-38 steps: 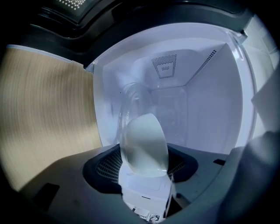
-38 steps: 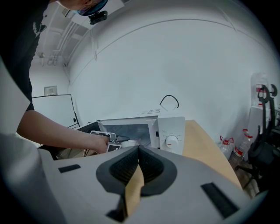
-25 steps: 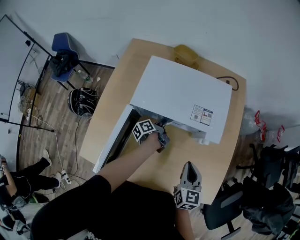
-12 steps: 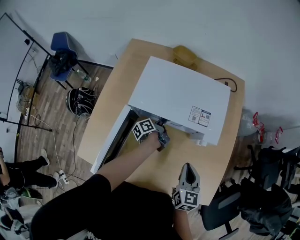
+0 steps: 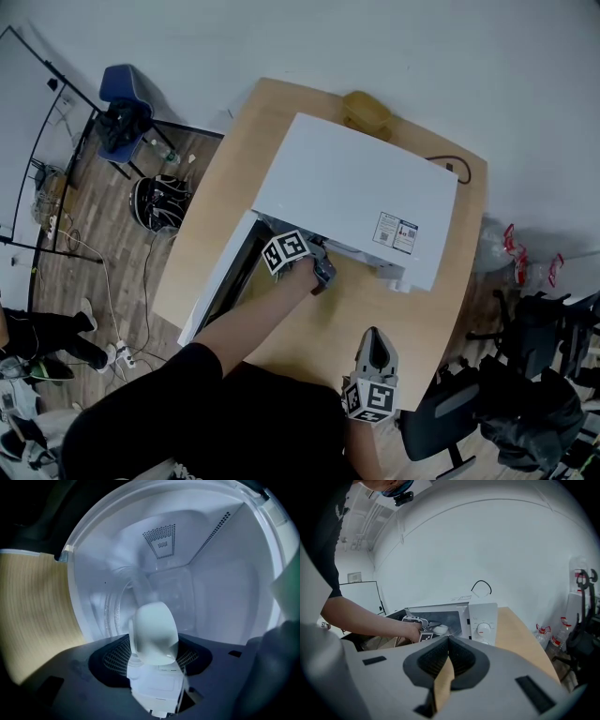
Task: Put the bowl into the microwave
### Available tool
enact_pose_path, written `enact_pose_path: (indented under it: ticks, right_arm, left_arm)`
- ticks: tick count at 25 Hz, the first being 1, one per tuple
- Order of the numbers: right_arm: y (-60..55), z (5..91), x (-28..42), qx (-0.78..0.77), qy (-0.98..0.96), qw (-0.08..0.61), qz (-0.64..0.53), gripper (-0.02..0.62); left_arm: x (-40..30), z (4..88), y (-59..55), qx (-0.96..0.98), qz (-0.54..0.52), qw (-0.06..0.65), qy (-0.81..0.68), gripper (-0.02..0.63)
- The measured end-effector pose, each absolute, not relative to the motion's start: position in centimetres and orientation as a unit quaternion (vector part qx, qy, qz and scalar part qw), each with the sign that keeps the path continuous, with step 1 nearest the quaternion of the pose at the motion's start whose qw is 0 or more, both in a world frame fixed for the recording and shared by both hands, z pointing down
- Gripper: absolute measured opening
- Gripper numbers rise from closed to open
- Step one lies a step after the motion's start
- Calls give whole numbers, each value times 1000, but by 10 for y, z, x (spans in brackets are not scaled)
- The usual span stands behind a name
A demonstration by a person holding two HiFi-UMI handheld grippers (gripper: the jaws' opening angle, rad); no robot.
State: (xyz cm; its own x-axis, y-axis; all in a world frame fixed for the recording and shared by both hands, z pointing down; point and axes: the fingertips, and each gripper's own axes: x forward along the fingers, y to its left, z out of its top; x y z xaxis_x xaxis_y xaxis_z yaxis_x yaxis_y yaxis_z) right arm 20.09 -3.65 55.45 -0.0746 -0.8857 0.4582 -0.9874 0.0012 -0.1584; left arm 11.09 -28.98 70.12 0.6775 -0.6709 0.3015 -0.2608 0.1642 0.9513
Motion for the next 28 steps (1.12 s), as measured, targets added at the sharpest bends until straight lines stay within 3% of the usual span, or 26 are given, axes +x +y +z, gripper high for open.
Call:
enact_pose_path:
  ticks: [11, 28]
  right_arm:
    - [-33, 556, 200, 669, -700, 112, 224, 60]
    - [-29, 561, 193, 664, -702, 117, 228, 60]
  left_arm:
    - [101, 700, -293, 675, -100, 606, -410, 245]
    - [82, 705, -290, 663, -100, 606, -427, 268]
